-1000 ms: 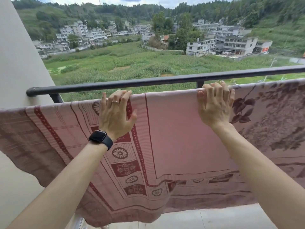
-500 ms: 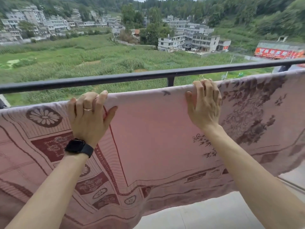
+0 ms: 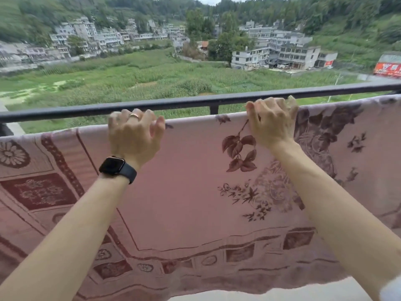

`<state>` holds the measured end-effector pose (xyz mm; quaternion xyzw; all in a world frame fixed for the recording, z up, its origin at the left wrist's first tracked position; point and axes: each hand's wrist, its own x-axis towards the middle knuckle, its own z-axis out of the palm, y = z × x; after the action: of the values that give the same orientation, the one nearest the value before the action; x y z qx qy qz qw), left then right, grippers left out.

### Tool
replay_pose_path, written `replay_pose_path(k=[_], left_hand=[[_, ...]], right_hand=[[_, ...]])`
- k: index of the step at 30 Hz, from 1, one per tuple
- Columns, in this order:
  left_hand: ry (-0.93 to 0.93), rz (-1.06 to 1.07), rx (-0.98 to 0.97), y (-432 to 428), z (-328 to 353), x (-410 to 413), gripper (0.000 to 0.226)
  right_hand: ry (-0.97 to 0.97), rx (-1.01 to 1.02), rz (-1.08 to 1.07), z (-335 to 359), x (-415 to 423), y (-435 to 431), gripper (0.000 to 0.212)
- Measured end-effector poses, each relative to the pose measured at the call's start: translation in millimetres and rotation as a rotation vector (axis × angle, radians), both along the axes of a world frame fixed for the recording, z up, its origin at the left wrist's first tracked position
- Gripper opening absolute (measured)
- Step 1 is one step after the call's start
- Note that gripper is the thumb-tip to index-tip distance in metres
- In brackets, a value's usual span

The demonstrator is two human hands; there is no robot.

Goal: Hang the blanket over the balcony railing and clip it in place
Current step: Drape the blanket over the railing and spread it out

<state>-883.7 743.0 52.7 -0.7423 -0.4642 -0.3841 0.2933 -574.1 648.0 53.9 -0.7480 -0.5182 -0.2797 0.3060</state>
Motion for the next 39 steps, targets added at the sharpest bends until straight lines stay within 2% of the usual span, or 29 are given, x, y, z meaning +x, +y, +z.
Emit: replay_pose_path(k=[3, 6, 7, 9, 12, 16, 18, 20, 22, 25, 28, 32, 35, 39], left_hand=[[-0.029, 0.066, -0.171, -2.0, 14.1, 11.4, 0.063], [-0.008, 0.103, -0.411, -1.5, 32.2, 10.4, 0.062], [-0.029, 0.113, -0.418, -2.8, 32.4, 9.6, 0.061], [-0.062, 0.13, -0.258, -7.4, 19.7, 6.0, 0.057], [-0.074, 0.212, -0.039, -11.3, -12.6, 5.6, 0.038], [-0.228, 0.31, -0.073, -18.3, -1.8, 45.9, 0.041], [-0.235, 0.218, -0.089, -29.3, 15.1, 88.6, 0.044], [-0.145, 0.046, -0.082, -42.3, 26.5, 141.9, 0.047], [-0.014, -0.102, -0.056, -55.9, 25.5, 200.8, 0.049], [0.084, -0.177, -0.064, -65.5, 18.6, 264.0, 0.052], [0.089, -0.148, 0.015, -58.0, 6.8, 276.8, 0.053], [0.129, -0.087, 0.146, -49.8, -1.0, 271.0, 0.048], [0.088, -0.048, 0.11, -59.1, -1.6, 271.8, 0.044], [-0.048, 0.01, -0.065, -89.1, 18.1, 303.8, 0.044]], right_hand=[[-0.004, -0.08, 0.048, 7.8, 40.5, -9.7, 0.073], [0.048, -0.133, 0.076, 19.6, 38.1, -0.1, 0.074], [0.056, -0.119, 0.077, 18.8, 34.0, 0.2, 0.073], [0.013, 0.0, 0.098, 3.5, 29.6, -4.6, 0.062], [-0.106, 0.169, 0.147, -33.6, 27.8, -17.7, 0.037], [-0.14, 0.142, 0.232, -30.4, 43.5, -18.2, 0.038], [-0.13, 0.125, 0.265, -18.9, 63.1, -21.2, 0.04], [-0.089, 0.142, 0.206, -4.9, 90.6, -24.4, 0.044], [-0.077, 0.173, 0.049, 5.6, 126.7, -29.6, 0.048], [0.026, 0.1, -0.13, 7.3, 186.0, -43.5, 0.059], [0.049, 0.097, -0.084, -14.1, 226.7, -57.1, 0.067], [-0.006, 0.25, -0.119, -35.7, 223.5, -50.4, 0.054], [-0.039, 0.304, -0.081, -40.7, 222.1, -48.0, 0.049], [-0.107, 0.117, 0.094, -15.8, 272.3, -71.0, 0.053]])
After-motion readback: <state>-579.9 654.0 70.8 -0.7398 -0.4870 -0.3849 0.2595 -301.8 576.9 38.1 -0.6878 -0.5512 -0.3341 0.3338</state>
